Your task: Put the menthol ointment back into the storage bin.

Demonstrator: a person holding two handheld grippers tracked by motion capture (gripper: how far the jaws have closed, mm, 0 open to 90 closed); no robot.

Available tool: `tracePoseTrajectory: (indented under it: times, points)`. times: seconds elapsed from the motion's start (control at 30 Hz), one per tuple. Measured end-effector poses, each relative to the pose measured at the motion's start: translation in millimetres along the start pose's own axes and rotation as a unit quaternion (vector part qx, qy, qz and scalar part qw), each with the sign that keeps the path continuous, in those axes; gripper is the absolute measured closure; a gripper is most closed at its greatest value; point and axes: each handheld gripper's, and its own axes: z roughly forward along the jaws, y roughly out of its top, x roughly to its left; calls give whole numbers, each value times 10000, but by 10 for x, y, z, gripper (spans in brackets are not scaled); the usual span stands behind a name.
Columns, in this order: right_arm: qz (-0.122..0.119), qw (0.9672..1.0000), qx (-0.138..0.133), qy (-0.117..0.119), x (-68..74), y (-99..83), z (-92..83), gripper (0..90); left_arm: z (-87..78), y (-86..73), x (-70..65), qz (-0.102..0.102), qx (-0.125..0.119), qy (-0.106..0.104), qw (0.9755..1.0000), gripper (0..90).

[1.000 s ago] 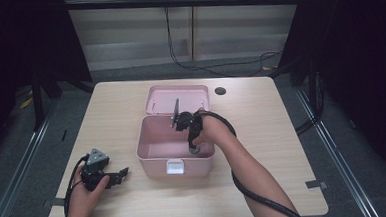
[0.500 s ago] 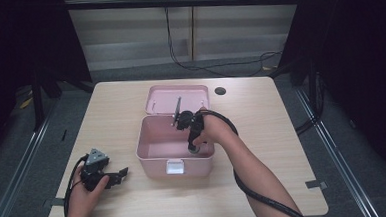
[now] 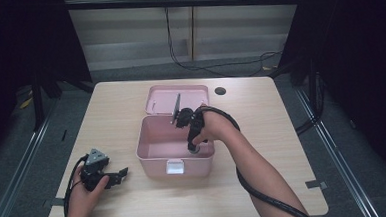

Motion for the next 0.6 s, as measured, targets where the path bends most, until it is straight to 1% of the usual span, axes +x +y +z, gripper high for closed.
tracePoseTrajectory:
  times: [0.03,0.1,0.17,0.2,0.23,0.33,0.4,0.43,0.47,0.6]
  points:
    - [28,10000,-22,-1,4,-4,-8,257,0,0,0,0,-1,-3,10000,148]
    - [10,10000,13,30,11,-13,-50,254,-1,1,2,29,15,2,10000,148]
    - [9,10000,29,6,23,-24,-89,247,-2,1,2,18,15,-4,10000,147]
    - [0,10000,4,7,31,-34,-129,244,1,0,-1,-6,-5,-2,10000,147]
    - [0,10000,4,7,31,-34,-129,244,-2,1,1,4,13,-6,10000,147]
    - [-32,10000,-47,-21,54,-58,-203,236,-1,1,1,35,18,7,10000,147]
    - [-77,9999,-110,-43,72,-85,-266,235,2,1,-5,22,13,13,10000,147]
    - [-52,9999,-153,-41,85,-95,-282,232,3,1,-8,21,15,6,10000,147]
    - [-68,9999,-115,-22,97,-109,-321,231,3,1,-8,27,17,5,10000,147]
    - [-63,9998,-154,-52,130,-163,-414,230,4,2,-13,37,24,23,10000,147]
